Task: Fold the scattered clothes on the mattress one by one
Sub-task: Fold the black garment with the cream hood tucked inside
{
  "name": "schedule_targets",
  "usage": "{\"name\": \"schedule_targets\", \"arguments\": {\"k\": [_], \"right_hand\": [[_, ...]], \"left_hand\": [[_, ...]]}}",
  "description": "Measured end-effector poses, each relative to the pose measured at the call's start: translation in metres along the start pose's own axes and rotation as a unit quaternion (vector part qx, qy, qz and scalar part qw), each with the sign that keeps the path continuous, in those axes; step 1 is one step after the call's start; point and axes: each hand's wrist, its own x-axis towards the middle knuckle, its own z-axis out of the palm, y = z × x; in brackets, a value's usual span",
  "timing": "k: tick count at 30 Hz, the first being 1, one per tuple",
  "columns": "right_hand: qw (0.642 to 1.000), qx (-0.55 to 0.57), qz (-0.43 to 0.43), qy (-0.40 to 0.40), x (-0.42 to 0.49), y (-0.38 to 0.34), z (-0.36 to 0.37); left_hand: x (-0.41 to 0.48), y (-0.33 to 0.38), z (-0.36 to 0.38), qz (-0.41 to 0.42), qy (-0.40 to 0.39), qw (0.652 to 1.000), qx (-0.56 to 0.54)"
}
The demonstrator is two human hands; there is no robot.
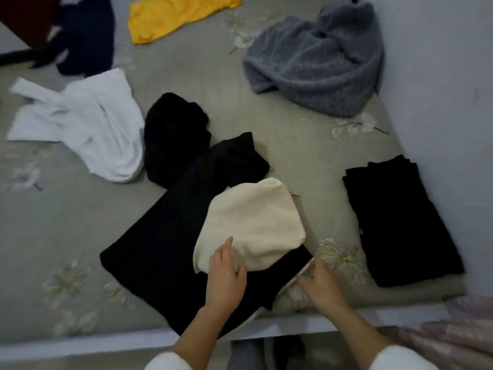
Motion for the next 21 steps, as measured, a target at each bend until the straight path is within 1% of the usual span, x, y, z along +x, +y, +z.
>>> {"name": "schedule_targets", "arguments": {"k": [2,4,6,7,8,10,11,12,13,15,17,19,21], "right_hand": [[1.0,-0.028,-0.012,0.001,0.001,-0.015,0.017],[0.999,-0.023,-0.03,0.024,0.004,-0.026,0.028],[0.996,0.008,-0.033,0.078,0.013,-0.038,0.038],[0.993,0.038,-0.015,0.113,0.019,-0.046,0.042],[0.984,0.092,0.01,0.151,0.024,-0.055,0.043],[0.951,0.223,0.067,0.204,0.036,-0.074,0.045],[0.938,0.266,0.09,0.202,0.04,-0.084,0.046],[0.936,0.275,0.102,0.196,0.041,-0.096,0.048],[0.935,0.275,0.101,0.199,0.04,-0.108,0.049],[0.927,0.311,0.064,0.199,0.031,-0.146,0.048],[0.909,0.39,0.002,0.148,0.01,-0.201,0.041],[0.905,0.405,-0.086,0.098,-0.018,-0.256,0.027],[0.896,0.401,-0.185,0.053,-0.053,-0.301,0.012]], "left_hand": [[-0.002,-0.03,-0.011,-0.037,0.01,0.999,-0.001],[0.002,-0.05,-0.019,-0.091,0.013,0.996,0.011],[0.014,-0.067,-0.026,-0.144,0.004,0.989,0.026],[0.023,-0.075,-0.029,-0.159,-0.002,0.986,0.043],[0.033,-0.08,-0.033,-0.164,-0.012,0.984,0.063],[0.057,-0.09,-0.042,-0.142,-0.059,0.985,0.075],[0.068,-0.092,-0.05,-0.129,-0.097,0.986,0.04],[0.075,-0.092,-0.06,-0.118,-0.139,0.983,-0.011],[0.08,-0.091,-0.071,-0.109,-0.164,0.979,-0.06],[0.086,-0.091,-0.094,-0.084,-0.179,0.974,-0.109],[0.09,-0.089,-0.12,-0.049,-0.179,0.973,-0.137],[0.095,-0.084,-0.146,-0.018,-0.185,0.966,-0.177],[0.103,-0.069,-0.177,0.034,-0.181,0.962,-0.203]]}}
